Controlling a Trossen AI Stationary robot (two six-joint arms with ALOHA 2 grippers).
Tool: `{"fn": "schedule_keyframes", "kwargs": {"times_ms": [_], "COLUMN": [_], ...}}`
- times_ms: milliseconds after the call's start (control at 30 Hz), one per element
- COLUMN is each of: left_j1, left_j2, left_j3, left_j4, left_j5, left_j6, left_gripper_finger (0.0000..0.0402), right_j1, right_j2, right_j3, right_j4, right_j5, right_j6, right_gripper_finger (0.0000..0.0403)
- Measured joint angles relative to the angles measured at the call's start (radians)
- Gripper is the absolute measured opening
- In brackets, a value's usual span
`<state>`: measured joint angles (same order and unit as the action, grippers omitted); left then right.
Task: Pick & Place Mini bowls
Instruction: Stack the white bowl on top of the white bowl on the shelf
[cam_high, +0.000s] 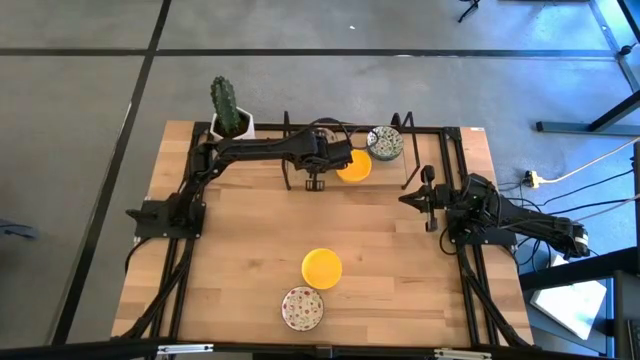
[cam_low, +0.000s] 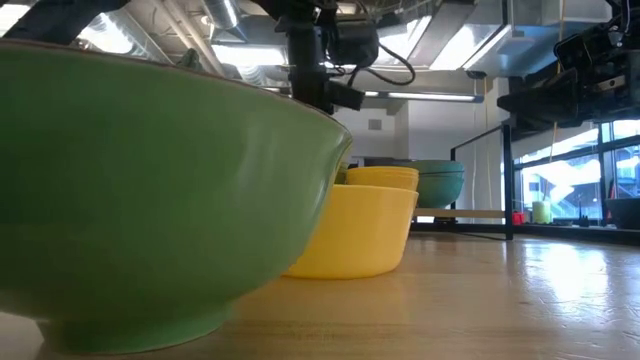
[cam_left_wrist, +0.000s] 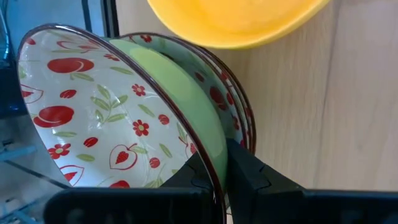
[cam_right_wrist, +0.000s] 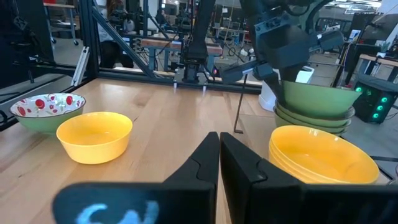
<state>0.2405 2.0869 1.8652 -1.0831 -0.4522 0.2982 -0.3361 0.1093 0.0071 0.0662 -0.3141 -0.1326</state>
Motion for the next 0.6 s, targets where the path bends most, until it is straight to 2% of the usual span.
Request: {"fn": "schedule_keyframes", "kwargs": {"times_ms": [600], "left_j1": [0.0], "left_j2": [0.0], "left_j3": [0.0], "left_j4": [0.002], "left_j5": [0.008], "left_j6": [0.008], "left_gripper_finger": [0.0046], "right_j1": [0.0], "right_j2": [0.0], "right_j3": [0.0], "right_j4": [-0.002], "right_j5": [0.0], "right_j6": [0.0], "right_gripper_finger": [0.0017]}}
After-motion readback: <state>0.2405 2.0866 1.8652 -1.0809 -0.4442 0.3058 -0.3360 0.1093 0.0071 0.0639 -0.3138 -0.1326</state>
